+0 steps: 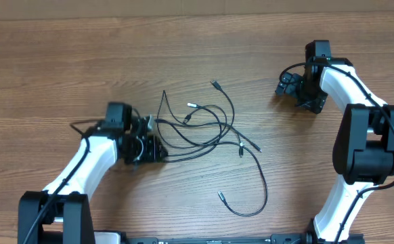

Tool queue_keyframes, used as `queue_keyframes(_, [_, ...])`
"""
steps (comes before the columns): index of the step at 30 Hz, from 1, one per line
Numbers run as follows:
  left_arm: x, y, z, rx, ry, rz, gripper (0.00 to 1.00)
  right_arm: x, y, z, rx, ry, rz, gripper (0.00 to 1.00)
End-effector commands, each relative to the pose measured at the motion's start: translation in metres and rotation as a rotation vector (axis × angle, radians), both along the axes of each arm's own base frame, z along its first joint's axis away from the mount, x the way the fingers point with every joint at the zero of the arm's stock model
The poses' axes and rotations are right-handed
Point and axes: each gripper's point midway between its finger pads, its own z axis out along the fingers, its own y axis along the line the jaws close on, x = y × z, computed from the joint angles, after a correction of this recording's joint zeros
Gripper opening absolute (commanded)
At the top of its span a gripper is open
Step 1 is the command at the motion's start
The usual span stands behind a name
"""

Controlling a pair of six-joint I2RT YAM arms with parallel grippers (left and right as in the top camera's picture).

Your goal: Untangle cables

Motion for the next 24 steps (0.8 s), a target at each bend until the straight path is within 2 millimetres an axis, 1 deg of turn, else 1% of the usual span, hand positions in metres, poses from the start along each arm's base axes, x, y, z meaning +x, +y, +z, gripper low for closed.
queue_keyframes(1, [0.035,-0.005,0.028,-0.023,-0.125,-0.019,0.43,0.004,-0.003,0.000,-0.006,-0.006,-0.007,1.00])
queue_keyframes(2, [0.043,-0.006,0.031,-0.027,-0.159,-0.012,0.45,0.004,-0.003,0.000,-0.006,-0.006,-0.007,1.00])
queue_keyframes(3, [0.051,-0.006,0.033,-0.027,-0.191,-0.007,0.50,0.004,-0.003,0.000,-0.006,-0.006,-0.007,1.00])
queue_keyframes(5, [0.061,-0.002,0.032,0.013,-0.233,0.000,0.51,0.004,-0.003,0.000,-0.006,-0.006,-0.007,1.00])
queue_keyframes(6, [0.065,0.002,0.031,0.051,-0.250,0.008,0.54,0.004,-0.003,0.000,-0.006,-0.006,-0.008,1.00])
queue_keyframes(9, [0.069,0.016,0.024,0.159,-0.252,0.057,0.63,0.004,-0.003,0.000,-0.006,-0.006,-0.007,1.00])
queue_keyframes(10, [0.070,0.019,0.023,0.184,-0.249,0.073,0.63,0.004,-0.003,0.000,-0.006,-0.006,-0.007,1.00])
queue_keyframes(13, [0.071,0.020,0.021,0.203,-0.249,0.088,0.64,0.004,-0.003,0.000,-0.006,-0.006,-0.007,1.00])
queue_keyframes(17, [0.076,0.013,0.020,0.188,-0.256,0.103,0.61,0.004,-0.003,0.000,-0.006,-0.006,-0.007,1.00])
queue_keyframes(20, [0.084,0.005,0.019,0.180,-0.288,0.087,0.61,0.004,-0.003,0.000,-0.006,-0.006,-0.007,1.00])
queue_keyframes(22, [0.089,0.000,0.015,0.175,-0.304,0.079,0.61,0.004,-0.003,0.000,-0.006,-0.006,-0.008,1.00])
queue_keyframes(24, [0.092,-0.003,0.008,0.176,-0.303,0.072,0.57,0.004,-0.003,0.000,-0.006,-0.006,-0.007,1.00])
